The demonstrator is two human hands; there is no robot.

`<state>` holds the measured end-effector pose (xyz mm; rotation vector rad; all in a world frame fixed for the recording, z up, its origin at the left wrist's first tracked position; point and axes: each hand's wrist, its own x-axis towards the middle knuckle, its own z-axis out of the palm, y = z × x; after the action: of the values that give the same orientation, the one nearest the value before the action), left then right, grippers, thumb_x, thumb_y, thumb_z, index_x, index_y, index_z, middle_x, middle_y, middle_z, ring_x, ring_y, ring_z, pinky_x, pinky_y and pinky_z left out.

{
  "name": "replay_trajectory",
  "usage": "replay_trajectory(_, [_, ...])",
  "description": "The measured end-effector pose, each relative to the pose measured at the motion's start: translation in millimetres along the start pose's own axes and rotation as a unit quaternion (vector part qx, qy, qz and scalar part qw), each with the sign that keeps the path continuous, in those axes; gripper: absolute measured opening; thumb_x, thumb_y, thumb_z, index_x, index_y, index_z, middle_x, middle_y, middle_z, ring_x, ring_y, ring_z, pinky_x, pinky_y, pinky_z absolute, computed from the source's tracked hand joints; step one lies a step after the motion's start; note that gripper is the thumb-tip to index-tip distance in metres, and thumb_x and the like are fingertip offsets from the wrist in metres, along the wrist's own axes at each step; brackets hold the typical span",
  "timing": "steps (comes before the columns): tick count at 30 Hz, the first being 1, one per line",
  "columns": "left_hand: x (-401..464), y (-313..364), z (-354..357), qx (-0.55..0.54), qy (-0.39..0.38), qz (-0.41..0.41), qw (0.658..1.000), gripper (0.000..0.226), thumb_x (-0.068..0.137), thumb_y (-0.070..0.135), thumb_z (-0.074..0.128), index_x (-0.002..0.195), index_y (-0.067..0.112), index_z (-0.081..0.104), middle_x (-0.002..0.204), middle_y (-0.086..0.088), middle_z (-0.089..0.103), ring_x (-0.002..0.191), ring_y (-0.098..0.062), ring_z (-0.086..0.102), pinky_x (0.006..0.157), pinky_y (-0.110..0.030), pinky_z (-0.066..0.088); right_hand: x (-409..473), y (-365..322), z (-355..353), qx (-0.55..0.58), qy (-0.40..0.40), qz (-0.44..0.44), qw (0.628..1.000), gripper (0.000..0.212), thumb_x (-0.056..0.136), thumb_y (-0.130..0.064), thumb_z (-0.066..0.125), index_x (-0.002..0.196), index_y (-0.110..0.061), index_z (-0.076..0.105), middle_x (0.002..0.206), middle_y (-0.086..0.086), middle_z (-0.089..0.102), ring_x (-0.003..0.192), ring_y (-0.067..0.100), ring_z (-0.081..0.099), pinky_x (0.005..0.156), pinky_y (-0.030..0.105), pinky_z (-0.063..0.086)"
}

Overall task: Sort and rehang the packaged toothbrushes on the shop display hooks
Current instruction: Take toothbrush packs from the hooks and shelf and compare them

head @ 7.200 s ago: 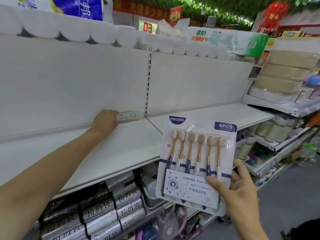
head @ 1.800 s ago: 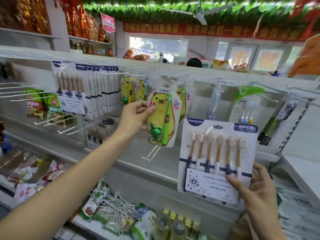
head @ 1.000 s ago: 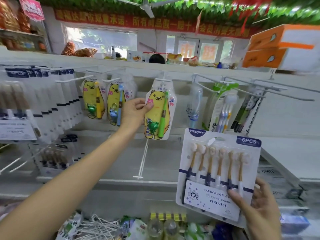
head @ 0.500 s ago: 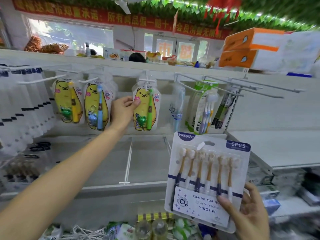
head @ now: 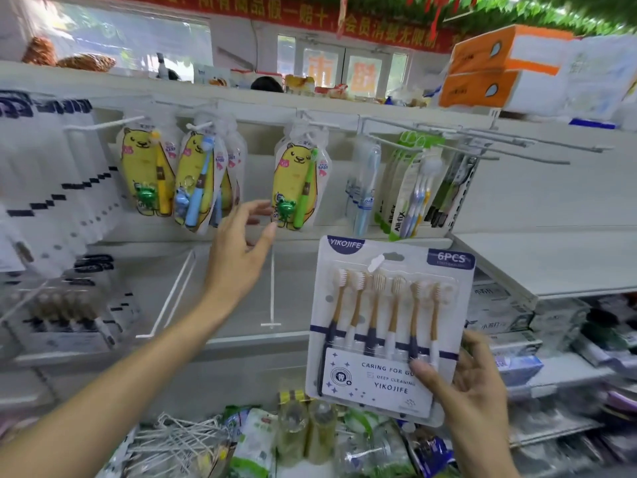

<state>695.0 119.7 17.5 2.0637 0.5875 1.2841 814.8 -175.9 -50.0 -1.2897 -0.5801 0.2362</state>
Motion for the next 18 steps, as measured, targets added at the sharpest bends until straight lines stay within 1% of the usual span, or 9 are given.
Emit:
replay_trajectory(1, [-18.7,3.9,-6.8,-0.044,-0.033,0.001,0.998,0.03,0.099,0.036,0.055,0.128,0.028,0.057,0.119,0.013,0.066,0.109,-0.005,0.061,0.085,-0.034,0.055,-4.1,0.2,5.6,-0.002,-0.006,0.002,1.0,0.061,0.06,-0.011,0.085,0.113,-0.016,0.057,0.101,0.014,0.075,0.092,0.034,0.073,0.079,0.047,0.062])
replay_trajectory(3, [-59.7,8.8,-21.5,-0.136,-0.109,-0.037,0.984,0.039,0.096,0.054,0.05,0.124,0.029,0.06,0.111,0.008,0.071,0.097,-0.015,0.069,0.078,-0.04,0.058,-12.0,3.0,18.7,-0.004,-0.02,0.0,1.0,0.055,0.062,-0.007,0.081,0.11,-0.023,0.06,0.103,0.013,0.075,0.093,0.031,0.074,0.079,0.045,0.062])
replay_trajectory(5, [-101.3,9.3,-35.3,-0.184,-0.161,-0.098,0.965,0.051,0.088,0.067,0.055,0.121,0.029,0.062,0.112,0.005,0.072,0.094,-0.018,0.07,0.078,-0.035,0.058,-18.8,7.6,32.0,0.008,-0.034,0.0,0.999,0.052,0.06,-0.006,0.081,0.103,-0.03,0.063,0.102,0.014,0.075,0.089,0.027,0.075,0.076,0.038,0.062])
replay_trajectory(7, [-138.8,6.4,-49.2,-0.206,-0.196,-0.165,0.944,0.041,0.088,0.051,0.068,0.121,0.026,0.063,0.115,0.007,0.073,0.101,-0.012,0.07,0.084,-0.024,0.055,-26.7,11.5,46.8,0.038,-0.055,0.009,0.998,0.053,0.057,-0.009,0.085,0.101,-0.027,0.064,0.101,0.014,0.075,0.085,0.022,0.074,0.071,0.03,0.061])
replay_trajectory(9, [-170.3,0.2,-67.7,-0.191,-0.22,-0.219,0.931,0.042,0.083,0.032,0.076,0.123,0.031,0.061,0.115,0.012,0.073,0.105,-0.008,0.069,0.087,-0.021,0.052,-35.9,18.7,66.1,0.048,-0.096,0.025,0.994,0.064,0.051,-0.025,0.096,0.105,-0.022,0.063,0.102,0.013,0.076,0.087,0.023,0.075,0.071,0.029,0.061])
replay_trajectory(10, [-182.6,-4.2,-77.2,-0.168,-0.219,-0.236,0.932,0.047,0.079,0.03,0.079,0.122,0.035,0.06,0.113,0.015,0.073,0.104,-0.007,0.069,0.086,-0.02,0.052,-40.7,23.7,75.0,0.045,-0.119,0.032,0.991,0.066,0.051,-0.024,0.096,0.107,-0.019,0.062,0.102,0.013,0.076,0.088,0.025,0.074,0.072,0.031,0.061])
replay_trajectory(12, [-203.9,-14.9,-95.9,-0.128,-0.185,-0.27,0.936,0.052,0.075,0.027,0.084,0.12,0.037,0.061,0.111,0.015,0.074,0.102,-0.007,0.07,0.086,-0.022,0.053,-50.9,34.6,92.8,0.037,-0.161,0.043,0.985,0.058,0.058,-0.002,0.085,0.109,-0.014,0.06,0.1,0.014,0.075,0.089,0.029,0.074,0.075,0.036,0.062])
replay_trajectory(14, [-224.1,-26.4,-115.6,-0.117,-0.15,-0.309,0.932,0.052,0.076,0.022,0.085,0.12,0.035,0.062,0.111,0.01,0.075,0.102,-0.011,0.071,0.09,-0.028,0.055,-63.7,44.8,111.4,0.02,-0.206,0.054,0.977,0.055,0.062,0.009,0.079,0.108,-0.012,0.059,0.099,0.014,0.075,0.088,0.03,0.073,0.077,0.038,0.062])
replay_trajectory(18, [-264.7,-47.7,-155.1,-0.1,-0.091,-0.36,0.923,0.05,0.073,0.019,0.087,0.118,0.023,0.065,0.106,0.0,0.077,0.097,-0.019,0.073,0.087,-0.032,0.057,-90.7,62.4,150.3,0.005,-0.302,0.071,0.951,0.039,0.076,0.001,0.077,0.108,-0.012,0.059,0.099,0.01,0.075,0.09,0.025,0.073,0.074,0.032,0.061])
